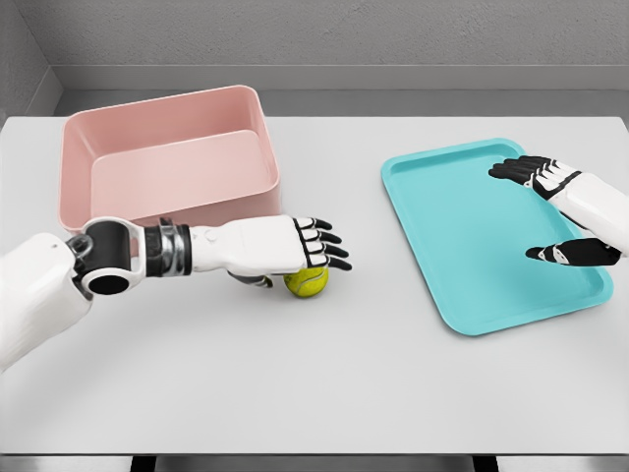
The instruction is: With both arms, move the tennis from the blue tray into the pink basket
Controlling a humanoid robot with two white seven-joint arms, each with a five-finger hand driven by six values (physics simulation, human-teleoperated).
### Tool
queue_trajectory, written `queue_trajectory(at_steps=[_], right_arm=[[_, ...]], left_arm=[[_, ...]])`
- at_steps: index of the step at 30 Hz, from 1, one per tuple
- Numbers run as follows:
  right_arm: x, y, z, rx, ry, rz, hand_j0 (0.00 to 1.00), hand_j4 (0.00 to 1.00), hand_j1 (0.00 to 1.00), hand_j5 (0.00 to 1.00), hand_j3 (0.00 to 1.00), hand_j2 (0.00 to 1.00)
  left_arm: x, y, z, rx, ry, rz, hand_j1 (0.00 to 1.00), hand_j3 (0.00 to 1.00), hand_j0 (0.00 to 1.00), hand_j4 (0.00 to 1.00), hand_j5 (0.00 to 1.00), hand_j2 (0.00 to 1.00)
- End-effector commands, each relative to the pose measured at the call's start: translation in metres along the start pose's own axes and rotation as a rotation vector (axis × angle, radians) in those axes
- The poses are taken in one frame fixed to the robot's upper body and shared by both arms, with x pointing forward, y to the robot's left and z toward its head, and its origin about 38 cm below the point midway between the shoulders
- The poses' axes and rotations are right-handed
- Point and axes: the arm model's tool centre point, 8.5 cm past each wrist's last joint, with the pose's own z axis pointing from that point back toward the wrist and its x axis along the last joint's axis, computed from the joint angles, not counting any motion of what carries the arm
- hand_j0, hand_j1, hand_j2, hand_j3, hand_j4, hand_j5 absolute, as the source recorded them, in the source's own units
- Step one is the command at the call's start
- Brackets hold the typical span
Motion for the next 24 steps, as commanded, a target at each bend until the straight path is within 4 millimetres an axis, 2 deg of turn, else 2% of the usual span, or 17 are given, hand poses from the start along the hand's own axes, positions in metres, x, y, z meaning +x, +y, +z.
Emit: queue_trajectory(at_steps=[1, 8, 18, 21, 24], right_arm=[[0.000, -0.001, 0.000, -0.005, -0.001, -0.006, 1.00, 1.00, 1.00, 1.00, 1.00, 1.00], [0.000, -0.001, 0.000, -0.005, -0.001, -0.006, 1.00, 1.00, 1.00, 1.00, 1.00, 1.00], [0.000, 0.000, 0.001, -0.003, 0.000, -0.008, 1.00, 1.00, 1.00, 1.00, 1.00, 1.00], [0.000, 0.000, 0.001, -0.003, 0.000, -0.008, 1.00, 1.00, 1.00, 1.00, 1.00, 1.00], [0.000, 0.000, 0.001, -0.003, 0.000, -0.008, 1.00, 1.00, 1.00, 1.00, 1.00, 1.00]], left_arm=[[-0.002, -0.004, 0.000, -0.006, 0.004, 0.013, 1.00, 1.00, 1.00, 1.00, 1.00, 1.00], [-0.001, -0.004, -0.012, 0.000, -0.006, 0.024, 1.00, 1.00, 1.00, 1.00, 1.00, 1.00], [-0.003, -0.009, -0.016, -0.012, -0.008, 0.037, 1.00, 1.00, 1.00, 1.00, 1.00, 1.00], [0.000, -0.013, -0.018, -0.022, -0.018, 0.039, 0.91, 0.91, 0.91, 0.91, 0.91, 0.91], [0.002, -0.016, -0.019, -0.029, -0.022, 0.045, 0.88, 0.88, 0.88, 0.88, 0.88, 0.88]])
